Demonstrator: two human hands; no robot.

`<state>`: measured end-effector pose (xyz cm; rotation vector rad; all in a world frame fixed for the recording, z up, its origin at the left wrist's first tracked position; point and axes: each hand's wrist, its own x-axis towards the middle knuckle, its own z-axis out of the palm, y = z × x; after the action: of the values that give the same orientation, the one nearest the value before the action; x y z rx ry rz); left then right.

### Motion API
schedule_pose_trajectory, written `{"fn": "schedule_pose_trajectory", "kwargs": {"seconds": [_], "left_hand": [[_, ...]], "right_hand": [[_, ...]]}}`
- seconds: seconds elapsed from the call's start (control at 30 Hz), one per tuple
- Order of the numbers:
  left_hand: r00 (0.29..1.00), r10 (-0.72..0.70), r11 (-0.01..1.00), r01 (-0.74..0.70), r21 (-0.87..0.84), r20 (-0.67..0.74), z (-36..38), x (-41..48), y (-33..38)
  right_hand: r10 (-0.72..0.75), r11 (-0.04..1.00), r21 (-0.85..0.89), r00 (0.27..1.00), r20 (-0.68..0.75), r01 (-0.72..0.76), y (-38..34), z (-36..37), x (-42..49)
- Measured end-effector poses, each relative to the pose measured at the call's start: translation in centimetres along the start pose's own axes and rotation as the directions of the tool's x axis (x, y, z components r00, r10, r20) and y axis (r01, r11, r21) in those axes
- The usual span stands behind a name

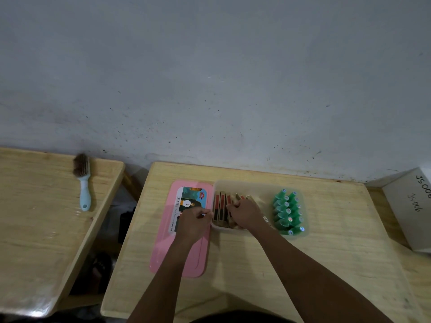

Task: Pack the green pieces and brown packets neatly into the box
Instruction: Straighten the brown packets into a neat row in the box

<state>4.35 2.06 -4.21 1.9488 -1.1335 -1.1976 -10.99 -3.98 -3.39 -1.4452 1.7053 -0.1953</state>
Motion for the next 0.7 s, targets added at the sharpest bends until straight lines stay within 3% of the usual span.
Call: {"fn": "schedule_pose_trajectory", "kwargs": {"seconds": [0.17,0.37,0.7], "left_hand": [[1.000,0.001,1.000,-0.001,0.000,0.006,0.0,0.0,0.0],[1.000,0.000,1.000,0.000,-0.006,0.022,0.1,0.1,-0.2],[1.000,0.010,1.000,-0.009,-0.022,0.019,0.1,0.0,-0.2]], "right_hand": [[-0.097,0.932,-0.357,0.991,-0.087,0.060,0.1,0.5,0.1],[-0.168,0.871,-0.491,0.944,-0.283,0.007,2.4,-1.3,0.3],[-0.166,0.821,-0.571,0.962,-0.217,0.012,3.5,-1.4,0.5]]}}
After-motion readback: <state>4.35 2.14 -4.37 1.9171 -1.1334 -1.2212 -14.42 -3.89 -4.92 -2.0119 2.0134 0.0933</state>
